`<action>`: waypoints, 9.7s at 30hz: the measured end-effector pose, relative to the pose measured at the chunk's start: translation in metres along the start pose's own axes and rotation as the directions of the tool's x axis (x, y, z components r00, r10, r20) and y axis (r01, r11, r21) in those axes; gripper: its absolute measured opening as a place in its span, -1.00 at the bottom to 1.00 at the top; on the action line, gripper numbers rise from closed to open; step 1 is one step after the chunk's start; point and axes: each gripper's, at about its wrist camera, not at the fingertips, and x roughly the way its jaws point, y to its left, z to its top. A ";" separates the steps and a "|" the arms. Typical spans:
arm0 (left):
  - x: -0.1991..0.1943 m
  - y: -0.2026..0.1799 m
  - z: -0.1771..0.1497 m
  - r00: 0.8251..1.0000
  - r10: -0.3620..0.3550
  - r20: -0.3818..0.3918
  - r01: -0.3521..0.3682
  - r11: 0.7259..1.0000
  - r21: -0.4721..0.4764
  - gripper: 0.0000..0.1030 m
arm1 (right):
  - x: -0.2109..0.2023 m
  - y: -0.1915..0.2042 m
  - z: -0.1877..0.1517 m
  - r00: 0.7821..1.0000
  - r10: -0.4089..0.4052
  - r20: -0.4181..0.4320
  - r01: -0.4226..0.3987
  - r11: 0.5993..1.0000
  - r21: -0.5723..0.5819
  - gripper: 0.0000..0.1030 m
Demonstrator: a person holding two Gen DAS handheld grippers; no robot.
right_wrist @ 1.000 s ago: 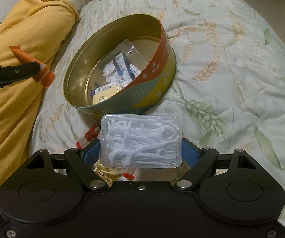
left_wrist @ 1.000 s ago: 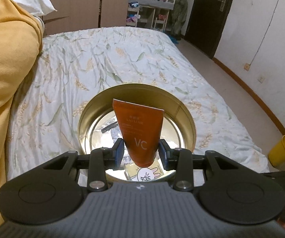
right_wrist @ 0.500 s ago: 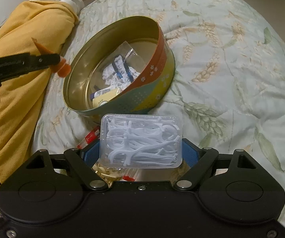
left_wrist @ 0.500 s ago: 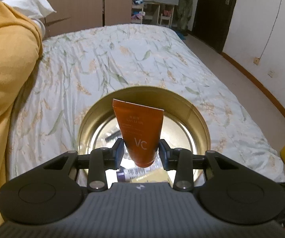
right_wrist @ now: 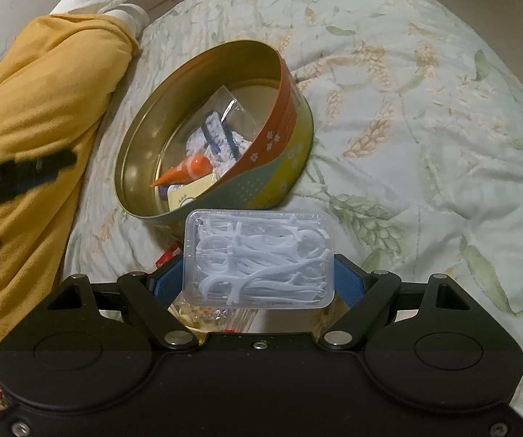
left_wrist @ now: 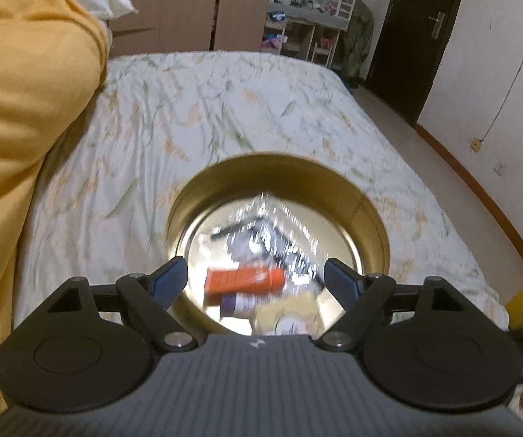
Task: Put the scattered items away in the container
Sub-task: 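Reach the left gripper to the clear bag of blue candies and grasp it, then lift the candy bag with the left gripper while the right gripper carries the floss case over the tin, then lower the floss case into the tin and open the right gripper, then grasp the white Face tissue pack with the right gripper, then carry the candy bag over the tin and open the left gripper while the right gripper holds the tissue pack, then reach the left gripper to the cream flower hair clip and grasp it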
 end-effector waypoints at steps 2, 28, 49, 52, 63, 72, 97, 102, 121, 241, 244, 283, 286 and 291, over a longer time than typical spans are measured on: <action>-0.007 0.006 -0.013 1.000 0.005 -0.011 -0.004 1.000 0.002 0.73 | -0.001 -0.001 0.001 1.000 -0.003 0.003 0.003 1.000 0.011 0.62; 0.051 0.011 -0.132 0.944 0.007 -0.331 -0.021 0.999 -0.041 0.69 | -0.001 -0.001 -0.001 1.000 -0.029 0.009 0.028 0.998 0.056 0.62; -0.017 0.006 -0.120 0.978 -0.104 -0.180 0.084 0.990 -0.115 -0.67 | -0.001 0.001 -0.004 0.994 -0.102 0.031 0.097 0.986 0.136 0.62; -0.026 0.013 -0.118 0.982 -0.112 -0.150 0.090 0.985 -0.144 -0.67 | -0.003 0.003 -0.007 0.993 -0.110 0.035 0.104 0.985 0.135 0.62; -0.034 0.032 -0.132 0.988 -0.121 -0.100 0.100 0.976 -0.194 -0.68 | -0.003 0.015 -0.016 0.982 -0.186 0.036 0.181 0.977 0.115 0.62; -0.035 0.026 -0.129 0.990 -0.124 -0.060 0.113 0.981 -0.157 -0.68 | -0.011 0.028 -0.025 0.978 -0.208 0.017 0.205 0.974 0.099 0.62; -0.035 0.033 -0.126 0.991 -0.124 -0.043 0.114 0.974 -0.193 -0.68 | -0.033 0.070 0.030 0.967 -0.241 0.084 0.232 0.967 0.100 0.62; -0.035 0.034 -0.126 0.992 -0.119 -0.045 0.108 0.976 -0.190 -0.68 | -0.033 0.079 0.046 0.964 -0.253 0.088 0.245 0.966 0.087 0.62; -0.030 0.038 -0.126 0.992 -0.118 -0.054 0.106 0.975 -0.196 -0.68 | 0.004 0.114 0.131 0.950 -0.299 0.093 0.295 0.954 0.061 0.62; -0.041 -0.026 -0.056 0.996 -0.093 -0.003 0.093 0.996 0.012 -0.67 | -0.009 0.036 -0.051 0.958 -0.285 -0.045 0.283 0.900 0.332 -0.04; -0.038 -0.032 -0.041 0.996 -0.088 0.012 0.088 0.996 0.030 -0.67 | -0.009 0.035 -0.051 0.960 -0.278 -0.042 0.276 0.900 0.336 -0.04; 0.017 -0.038 0.025 0.997 0.039 0.062 -0.040 0.999 0.018 0.83 | -0.003 0.025 -0.049 0.969 -0.244 -0.036 0.240 0.903 0.355 -0.04; 0.014 -0.028 0.008 0.999 0.030 0.028 -0.030 1.000 -0.006 0.88 | -0.003 0.026 -0.049 0.970 -0.242 -0.035 0.238 0.904 0.355 -0.04; 0.009 -0.016 -0.023 1.000 0.022 -0.023 -0.022 0.999 -0.025 0.92 | -0.005 0.026 -0.049 0.969 -0.245 -0.032 0.240 0.903 0.357 -0.04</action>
